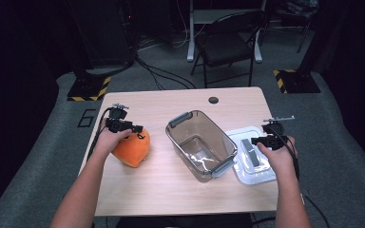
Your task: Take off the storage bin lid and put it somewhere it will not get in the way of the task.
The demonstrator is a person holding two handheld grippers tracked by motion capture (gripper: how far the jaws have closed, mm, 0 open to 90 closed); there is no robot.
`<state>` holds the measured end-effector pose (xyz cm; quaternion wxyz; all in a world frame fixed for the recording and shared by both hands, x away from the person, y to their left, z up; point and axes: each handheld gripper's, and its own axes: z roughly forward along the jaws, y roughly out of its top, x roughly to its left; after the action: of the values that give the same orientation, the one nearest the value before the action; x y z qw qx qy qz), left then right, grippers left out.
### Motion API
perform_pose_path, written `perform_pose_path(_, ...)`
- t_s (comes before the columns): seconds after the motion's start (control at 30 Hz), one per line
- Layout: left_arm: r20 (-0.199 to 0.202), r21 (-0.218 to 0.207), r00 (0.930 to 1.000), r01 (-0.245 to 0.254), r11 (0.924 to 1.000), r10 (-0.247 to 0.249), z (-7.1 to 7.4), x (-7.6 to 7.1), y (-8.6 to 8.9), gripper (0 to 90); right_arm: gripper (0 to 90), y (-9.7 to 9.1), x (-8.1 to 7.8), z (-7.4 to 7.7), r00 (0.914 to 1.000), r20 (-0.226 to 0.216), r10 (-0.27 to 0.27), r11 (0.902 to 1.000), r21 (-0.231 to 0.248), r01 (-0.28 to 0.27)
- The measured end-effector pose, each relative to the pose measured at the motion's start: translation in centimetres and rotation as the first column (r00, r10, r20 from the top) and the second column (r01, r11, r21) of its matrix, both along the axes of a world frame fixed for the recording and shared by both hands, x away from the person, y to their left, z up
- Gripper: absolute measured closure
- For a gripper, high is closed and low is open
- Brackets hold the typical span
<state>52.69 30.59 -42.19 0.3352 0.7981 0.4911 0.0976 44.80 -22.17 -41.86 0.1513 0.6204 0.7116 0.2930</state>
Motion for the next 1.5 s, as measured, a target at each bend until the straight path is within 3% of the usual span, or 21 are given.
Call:
perform_pose_path(0.33,-0.011,-0.034,0.9993,0.036,0.9987,-0.037,0.0,-1.1,0.6,33.4,63.5,0.1,0.0,-0.1,1.0,-0.004,0.001,1.0,0.009,-0.001)
perform_pose_path(0.7,-0.014,0.013,0.9945,0.104,0.9945,-0.104,0.4,-2.6,1.3,30.7,63.7,0.0,0.0,-0.2,1.0,0.003,0.003,0.9999,0.013,-0.003)
perform_pose_path(0.8,0.005,0.011,0.9934,0.114,0.9934,-0.114,0.4,-3.1,1.4,30.7,63.8,0.1,0.0,-0.2,1.0,0.001,0.003,0.9999,0.012,-0.003)
perform_pose_path(0.93,0.001,-0.016,0.9951,0.099,0.995,-0.099,0.0,-3.5,2.2,30.8,64.0,0.2,0.0,-0.2,0.9999,0.002,0.012,0.9998,0.015,-0.012)
perform_pose_path(1.03,-0.008,-0.016,0.9955,0.094,0.9954,-0.095,0.0,-3.7,2.3,30.8,64.0,0.2,0.0,-0.2,0.9999,0.002,0.014,0.9998,0.016,-0.014)
perform_pose_path(1.2,-0.011,0.021,0.9933,0.116,0.9931,-0.115,0.0,-4.1,2.6,31.1,64.0,0.2,0.0,-0.2,0.9999,0.002,0.013,0.9998,0.017,-0.013)
perform_pose_path(1.33,-0.014,-0.006,0.9936,0.112,0.9937,-0.112,-0.4,-4.4,3.0,31.3,64.0,0.1,0.0,-0.2,1.0,-0.003,0.005,0.9998,0.021,-0.005)
perform_pose_path(1.5,-0.002,-0.008,0.9951,0.099,0.995,-0.099,-0.7,-4.8,3.5,33.5,63.8,0.2,0.0,-0.3,0.9999,-0.007,0.009,0.9997,0.021,-0.008)
